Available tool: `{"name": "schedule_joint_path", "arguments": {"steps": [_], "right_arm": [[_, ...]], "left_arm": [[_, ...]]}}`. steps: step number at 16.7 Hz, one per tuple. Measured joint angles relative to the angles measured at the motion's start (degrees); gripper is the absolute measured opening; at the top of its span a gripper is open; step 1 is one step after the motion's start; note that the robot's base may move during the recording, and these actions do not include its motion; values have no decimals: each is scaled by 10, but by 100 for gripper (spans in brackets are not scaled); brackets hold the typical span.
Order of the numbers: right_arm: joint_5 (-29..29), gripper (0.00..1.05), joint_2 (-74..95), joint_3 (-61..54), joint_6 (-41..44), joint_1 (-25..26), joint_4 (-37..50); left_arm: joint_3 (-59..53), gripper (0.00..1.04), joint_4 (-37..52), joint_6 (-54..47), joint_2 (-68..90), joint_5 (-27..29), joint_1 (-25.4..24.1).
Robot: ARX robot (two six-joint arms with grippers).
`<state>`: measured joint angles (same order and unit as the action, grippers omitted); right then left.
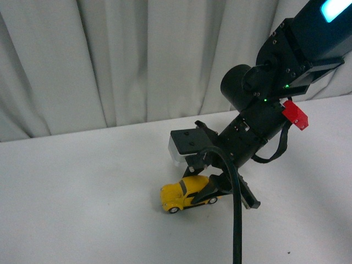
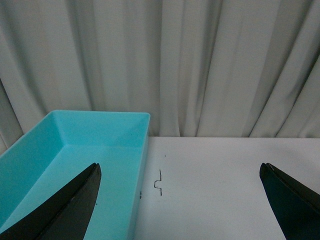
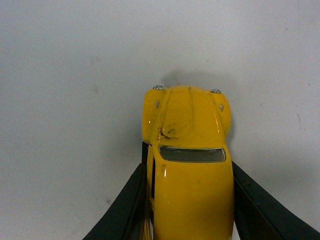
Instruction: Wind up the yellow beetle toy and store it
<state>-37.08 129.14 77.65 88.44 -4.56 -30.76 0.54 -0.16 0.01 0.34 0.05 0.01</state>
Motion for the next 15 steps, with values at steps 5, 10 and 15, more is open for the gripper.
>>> {"name": "schedule_joint_path", "arguments": {"steps": [5,10,15], "right_arm": [[3,41,0,-14,-1,9,18],[-2,41,-6,-35,32,53,17],[-2,41,-23,-71,56,101,8]], "left_arm": [[0,98,0,0,0,0,0],[0,98,0,0,0,0,0],[0,98,0,0,0,0,0]]}}
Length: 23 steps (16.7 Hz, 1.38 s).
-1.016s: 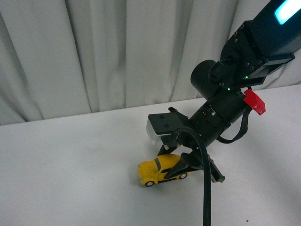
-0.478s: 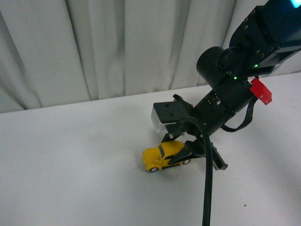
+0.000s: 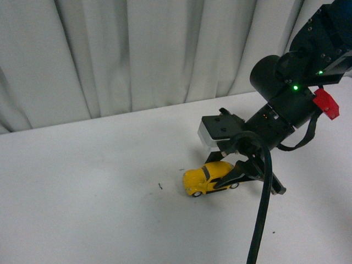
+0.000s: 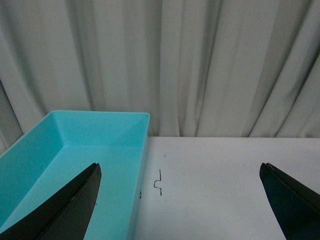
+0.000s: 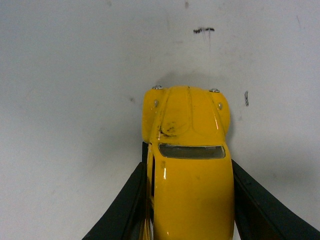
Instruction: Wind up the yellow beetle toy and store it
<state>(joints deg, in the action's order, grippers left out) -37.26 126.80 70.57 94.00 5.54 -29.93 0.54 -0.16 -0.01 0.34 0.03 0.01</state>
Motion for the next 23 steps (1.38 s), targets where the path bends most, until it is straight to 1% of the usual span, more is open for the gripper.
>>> {"name": "schedule_joint_path", "arguments": {"steps": [3,7,12,14,17,18,19,20,23], "right_arm": [[4,41,-13,-25,25,41,-7],[11,41,-28,-54,44,71,-15],[25,41,-44,-79,60,123,-35],[31,41,-47,-81,62,137,-39],[39,41,-46,-73,62,140,-50],[48,50,-44,-67,63,139,-57],[83,59,-35,-63,60,138,-58],[74,68,-31,-60,63,141,-67],[81,98,-31,-58,64,141,-70]], "left_arm": [[0,98,0,0,0,0,0],[0,98,0,0,0,0,0],[0,98,0,0,0,0,0],[0,98,0,0,0,0,0],[0,98,0,0,0,0,0],[0,98,0,0,0,0,0],[0,98,0,0,0,0,0],[0,98,0,0,0,1,0],[0,98,0,0,0,0,0]]}}
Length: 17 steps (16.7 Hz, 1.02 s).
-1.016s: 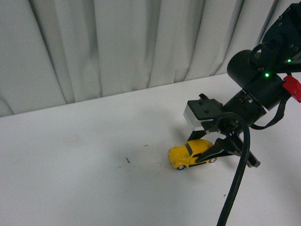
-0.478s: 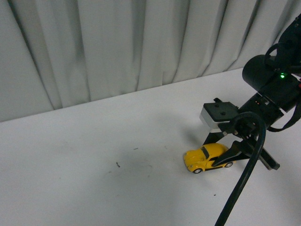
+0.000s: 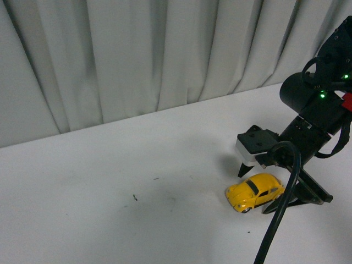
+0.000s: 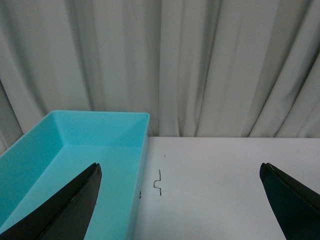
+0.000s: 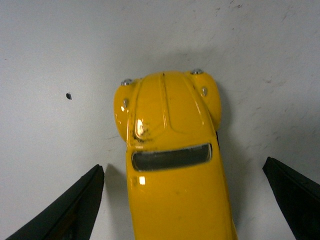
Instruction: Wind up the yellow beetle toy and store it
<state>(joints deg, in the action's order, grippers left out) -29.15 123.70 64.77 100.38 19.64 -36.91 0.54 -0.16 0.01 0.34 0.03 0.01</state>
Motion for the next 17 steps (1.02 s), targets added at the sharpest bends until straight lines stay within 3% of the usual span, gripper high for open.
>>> {"name": "schedule_joint_path", "arguments": {"steps": [17], "right_arm": [[4,98,1,4,0,-6,8]], "left_arm": [[0,98,0,0,0,0,0]]}}
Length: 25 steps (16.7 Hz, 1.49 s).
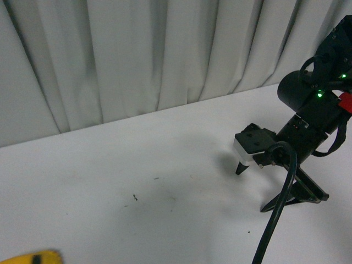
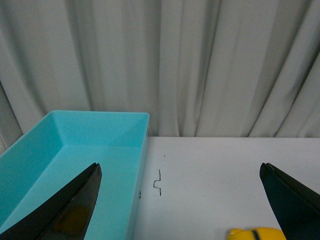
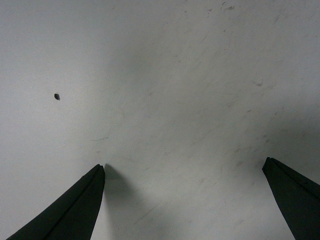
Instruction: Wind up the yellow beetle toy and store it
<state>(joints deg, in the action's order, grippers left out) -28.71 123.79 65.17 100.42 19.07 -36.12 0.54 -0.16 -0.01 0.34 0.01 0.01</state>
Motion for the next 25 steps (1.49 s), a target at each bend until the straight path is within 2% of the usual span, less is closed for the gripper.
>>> {"name": "schedule_joint_path", "arguments": {"steps": [3,6,11,12,13,14,16,17,18,20,25], "right_arm": [[14,98,0,39,-3,-13,-70],[-31,98,-30,97,-3,-22,-100],[-68,98,-109,131,-3,-27,-118],[-45,94,-134,85,-54,-35,24],[70,82,-199,-42,-200,-57,292],[160,66,-289,-206,-433,-94,550],[227,45,-431,-344,-714,-140,768],[263,33,-530,-395,-831,-170,795],[279,20,-607,-445,-912,-189,801],[287,2,-645,-496,-966,-193,794],[287,2,-704,-544,-990,-191,786]], "left_arm": [[0,98,0,0,0,0,0],[0,98,0,0,0,0,0],[0,98,0,0,0,0,0],[0,98,0,0,0,0,0],[0,98,0,0,0,-1,0],[0,98,0,0,0,0,0],[0,98,0,0,0,0,0],[0,98,0,0,0,0,0],[0,98,0,0,0,0,0],[0,98,0,0,0,0,0],[0,98,0,0,0,0,0]]}}
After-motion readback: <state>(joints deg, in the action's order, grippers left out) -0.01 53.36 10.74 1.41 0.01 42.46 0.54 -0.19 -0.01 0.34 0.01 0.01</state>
